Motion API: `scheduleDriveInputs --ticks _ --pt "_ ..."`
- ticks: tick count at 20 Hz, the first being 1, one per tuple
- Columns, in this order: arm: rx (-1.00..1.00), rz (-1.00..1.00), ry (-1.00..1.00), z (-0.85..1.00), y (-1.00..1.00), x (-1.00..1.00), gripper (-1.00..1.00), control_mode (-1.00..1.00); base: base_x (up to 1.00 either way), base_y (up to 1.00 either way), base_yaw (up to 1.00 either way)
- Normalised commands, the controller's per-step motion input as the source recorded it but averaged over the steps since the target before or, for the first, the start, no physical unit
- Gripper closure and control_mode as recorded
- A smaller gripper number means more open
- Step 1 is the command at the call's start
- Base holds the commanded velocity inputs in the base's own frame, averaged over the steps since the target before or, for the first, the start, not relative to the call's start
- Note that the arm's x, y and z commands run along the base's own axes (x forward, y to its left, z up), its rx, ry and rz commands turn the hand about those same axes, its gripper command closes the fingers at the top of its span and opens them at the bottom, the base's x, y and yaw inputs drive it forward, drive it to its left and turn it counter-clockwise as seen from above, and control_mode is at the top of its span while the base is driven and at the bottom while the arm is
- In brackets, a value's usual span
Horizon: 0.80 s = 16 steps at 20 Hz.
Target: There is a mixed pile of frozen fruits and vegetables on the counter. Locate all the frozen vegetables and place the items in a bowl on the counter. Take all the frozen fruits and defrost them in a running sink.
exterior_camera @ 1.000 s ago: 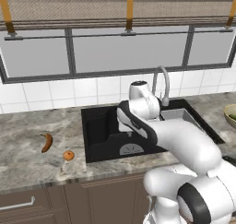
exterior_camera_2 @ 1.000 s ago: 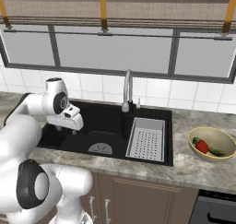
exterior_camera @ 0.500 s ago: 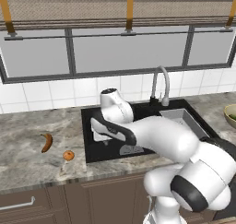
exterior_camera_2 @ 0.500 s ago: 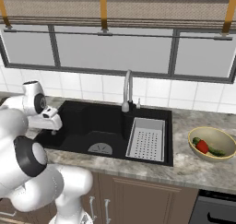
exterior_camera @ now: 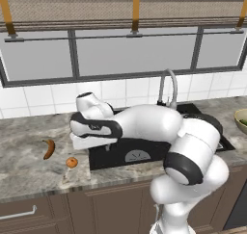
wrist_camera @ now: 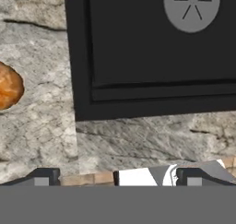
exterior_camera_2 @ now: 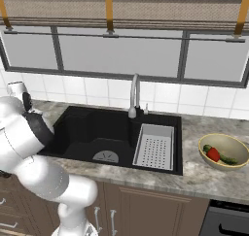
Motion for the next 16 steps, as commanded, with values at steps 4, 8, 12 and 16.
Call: scheduleDriveInputs --ticks 4,8,12,16 --pt "0.03 -0.03 -0.03 -0.13 0.38 0.00 -1.00 -1.00 0.00 0.00 0.00" --pt "0.13 -0.03 -0.07 -0.27 0.43 0.03 -1.00 -1.00 0.00 0.00 0.00" --pt "0.11 0.00 -0.04 -0.31 0.54 0.03 -1.00 -1.00 0.00 0.00 0.00" --pt "0.02 0.00 0.00 -0.15 0.34 0.02 -1.00 -1.00 0.00 0.00 0.00"
